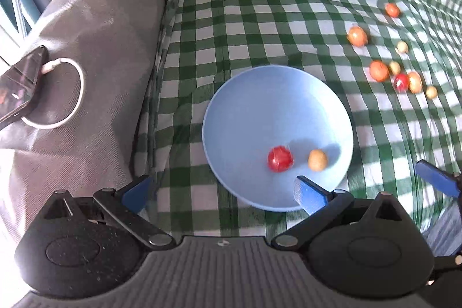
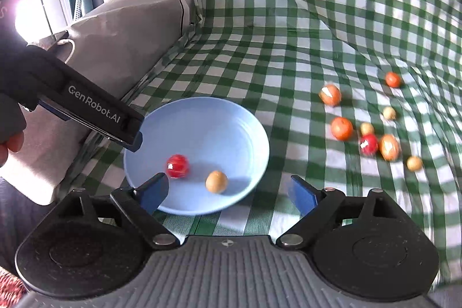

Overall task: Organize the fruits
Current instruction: 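Withdraw both tools from the plate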

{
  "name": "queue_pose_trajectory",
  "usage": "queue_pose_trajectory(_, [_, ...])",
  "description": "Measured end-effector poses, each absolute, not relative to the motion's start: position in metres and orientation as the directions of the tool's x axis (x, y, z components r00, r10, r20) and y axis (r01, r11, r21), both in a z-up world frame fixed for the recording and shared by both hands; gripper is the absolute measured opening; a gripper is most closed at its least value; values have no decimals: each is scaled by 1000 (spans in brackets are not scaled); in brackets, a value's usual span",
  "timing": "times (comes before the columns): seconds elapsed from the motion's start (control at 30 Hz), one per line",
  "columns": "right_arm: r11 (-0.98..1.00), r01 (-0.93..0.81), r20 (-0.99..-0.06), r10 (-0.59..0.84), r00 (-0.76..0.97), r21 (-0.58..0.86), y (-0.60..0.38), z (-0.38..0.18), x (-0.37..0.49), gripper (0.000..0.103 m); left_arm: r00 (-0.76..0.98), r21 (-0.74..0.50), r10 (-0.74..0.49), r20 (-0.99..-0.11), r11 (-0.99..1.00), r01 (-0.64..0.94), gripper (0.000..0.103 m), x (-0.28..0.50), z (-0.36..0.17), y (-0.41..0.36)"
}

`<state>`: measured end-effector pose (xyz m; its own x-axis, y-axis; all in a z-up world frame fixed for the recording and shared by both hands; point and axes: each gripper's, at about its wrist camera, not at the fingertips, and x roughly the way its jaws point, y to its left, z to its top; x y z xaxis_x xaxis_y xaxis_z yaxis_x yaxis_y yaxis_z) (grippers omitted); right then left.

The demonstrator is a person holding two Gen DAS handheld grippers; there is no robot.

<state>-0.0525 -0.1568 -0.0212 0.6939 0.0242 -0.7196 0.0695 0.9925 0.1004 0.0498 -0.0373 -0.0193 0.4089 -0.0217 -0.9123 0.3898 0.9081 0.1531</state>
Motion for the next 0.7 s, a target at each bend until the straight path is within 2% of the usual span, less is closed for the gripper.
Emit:
queue_pose_trajectory(0.33, [994,80,-650,-10,760,78,-149,4,-93,95,445,196,4,-896,901,388,103,-3,-6,-23])
queue_pose_trajectory(0.7, [994,76,-611,-16,792,73,-146,14,-109,96,493,221,25,-870,912,344,103,-9,11,-13])
